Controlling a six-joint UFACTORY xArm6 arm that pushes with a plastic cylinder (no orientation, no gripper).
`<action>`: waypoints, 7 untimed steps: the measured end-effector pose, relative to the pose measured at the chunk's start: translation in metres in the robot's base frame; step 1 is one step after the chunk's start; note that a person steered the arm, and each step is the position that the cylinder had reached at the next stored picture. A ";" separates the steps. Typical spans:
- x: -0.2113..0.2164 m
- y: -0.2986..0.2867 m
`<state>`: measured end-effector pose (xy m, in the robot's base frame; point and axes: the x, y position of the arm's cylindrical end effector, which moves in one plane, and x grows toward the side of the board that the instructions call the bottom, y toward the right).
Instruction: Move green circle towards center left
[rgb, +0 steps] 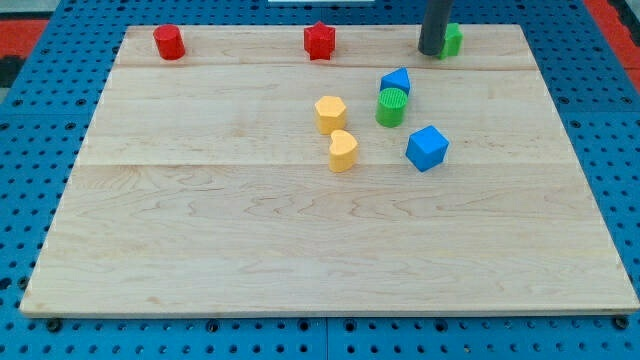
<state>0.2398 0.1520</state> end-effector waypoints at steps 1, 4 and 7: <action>0.000 0.000; 0.043 0.000; 0.085 -0.040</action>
<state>0.3251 0.1123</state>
